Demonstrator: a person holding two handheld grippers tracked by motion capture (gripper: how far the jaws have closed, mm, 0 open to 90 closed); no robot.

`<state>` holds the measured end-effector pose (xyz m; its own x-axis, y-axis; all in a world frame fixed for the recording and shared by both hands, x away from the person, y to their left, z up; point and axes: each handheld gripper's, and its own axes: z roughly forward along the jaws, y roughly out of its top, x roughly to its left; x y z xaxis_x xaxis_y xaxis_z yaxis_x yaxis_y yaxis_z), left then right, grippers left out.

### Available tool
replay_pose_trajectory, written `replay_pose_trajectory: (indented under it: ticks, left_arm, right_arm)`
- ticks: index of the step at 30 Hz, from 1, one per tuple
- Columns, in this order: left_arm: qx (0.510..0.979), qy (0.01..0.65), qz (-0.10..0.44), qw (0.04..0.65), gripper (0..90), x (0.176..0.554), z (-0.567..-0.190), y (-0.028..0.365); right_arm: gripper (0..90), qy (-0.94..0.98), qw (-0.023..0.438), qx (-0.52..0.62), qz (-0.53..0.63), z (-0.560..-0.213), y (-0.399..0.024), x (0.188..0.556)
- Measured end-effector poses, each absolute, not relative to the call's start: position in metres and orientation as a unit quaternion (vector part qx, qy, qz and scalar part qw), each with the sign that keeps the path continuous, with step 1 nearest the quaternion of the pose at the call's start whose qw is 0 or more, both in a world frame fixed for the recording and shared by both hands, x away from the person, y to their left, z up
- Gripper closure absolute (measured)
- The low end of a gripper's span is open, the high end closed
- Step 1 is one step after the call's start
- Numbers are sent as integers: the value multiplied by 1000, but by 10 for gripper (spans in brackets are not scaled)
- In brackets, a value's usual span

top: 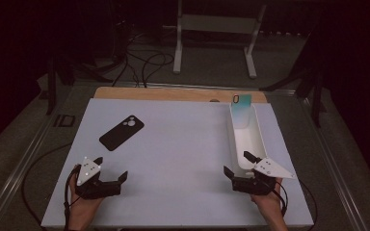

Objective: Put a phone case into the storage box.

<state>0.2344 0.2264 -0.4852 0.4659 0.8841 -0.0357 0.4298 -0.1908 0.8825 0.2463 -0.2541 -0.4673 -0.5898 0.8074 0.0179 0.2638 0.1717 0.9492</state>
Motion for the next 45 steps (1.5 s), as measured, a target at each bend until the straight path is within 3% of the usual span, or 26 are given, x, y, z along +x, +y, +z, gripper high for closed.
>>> replay_pose_trajectory:
  ticks: [20,36,45]
  left_arm:
    - [738,438,259,445,0,272,-457,231]
    - [736,463,251,426,5,321,-453,238]
    - [735,476,249,413,69,347,-463,238]
  right_arm:
    - [88,714,256,378,530,-467,-256,247]
    - [88,713,256,381,530,-467,-258,247]
    - [88,710,254,384,533,-467,-259,247]
